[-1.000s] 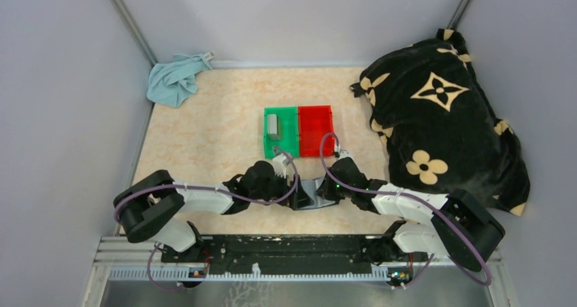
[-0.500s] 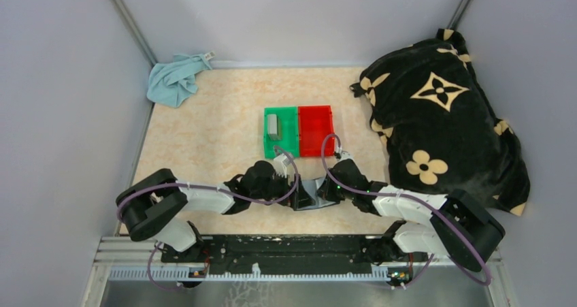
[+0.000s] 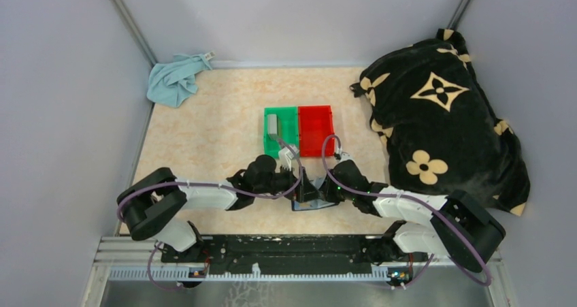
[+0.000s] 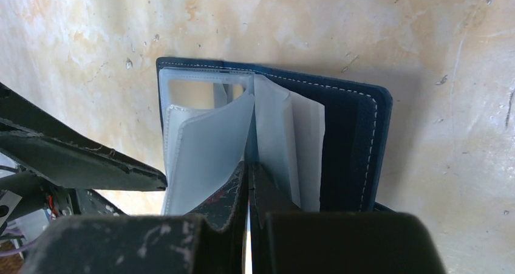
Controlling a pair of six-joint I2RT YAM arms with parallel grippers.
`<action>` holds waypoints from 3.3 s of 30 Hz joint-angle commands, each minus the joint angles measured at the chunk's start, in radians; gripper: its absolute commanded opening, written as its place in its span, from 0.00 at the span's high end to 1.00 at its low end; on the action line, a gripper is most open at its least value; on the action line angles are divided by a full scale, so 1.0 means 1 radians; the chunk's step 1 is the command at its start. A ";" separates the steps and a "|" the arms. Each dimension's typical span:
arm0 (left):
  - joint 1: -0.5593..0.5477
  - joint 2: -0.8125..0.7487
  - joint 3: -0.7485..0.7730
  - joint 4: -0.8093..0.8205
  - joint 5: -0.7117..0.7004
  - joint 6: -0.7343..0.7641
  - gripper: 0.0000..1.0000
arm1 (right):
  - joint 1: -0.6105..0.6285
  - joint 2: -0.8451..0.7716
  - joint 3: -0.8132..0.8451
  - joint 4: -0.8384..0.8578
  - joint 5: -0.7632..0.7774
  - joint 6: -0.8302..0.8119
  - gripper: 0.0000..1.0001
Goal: Take the credit cards out of the card holder
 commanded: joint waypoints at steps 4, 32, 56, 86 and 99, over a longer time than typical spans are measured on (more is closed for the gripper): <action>0.001 0.053 0.041 0.046 0.031 0.004 0.02 | 0.013 -0.079 0.004 -0.042 0.017 0.005 1.00; -0.026 0.222 0.185 0.096 0.146 0.013 0.02 | 0.007 -0.447 0.087 -0.310 0.142 -0.023 1.00; -0.039 0.177 0.157 0.054 0.127 0.036 0.01 | -0.008 -0.182 0.023 -0.104 0.077 -0.031 1.00; -0.029 -0.117 -0.043 -0.302 -0.183 0.037 0.03 | -0.044 -0.142 -0.043 -0.027 0.030 -0.021 1.00; -0.029 -0.074 -0.016 -0.252 -0.138 0.035 0.03 | -0.043 -0.151 -0.050 -0.033 0.034 -0.021 1.00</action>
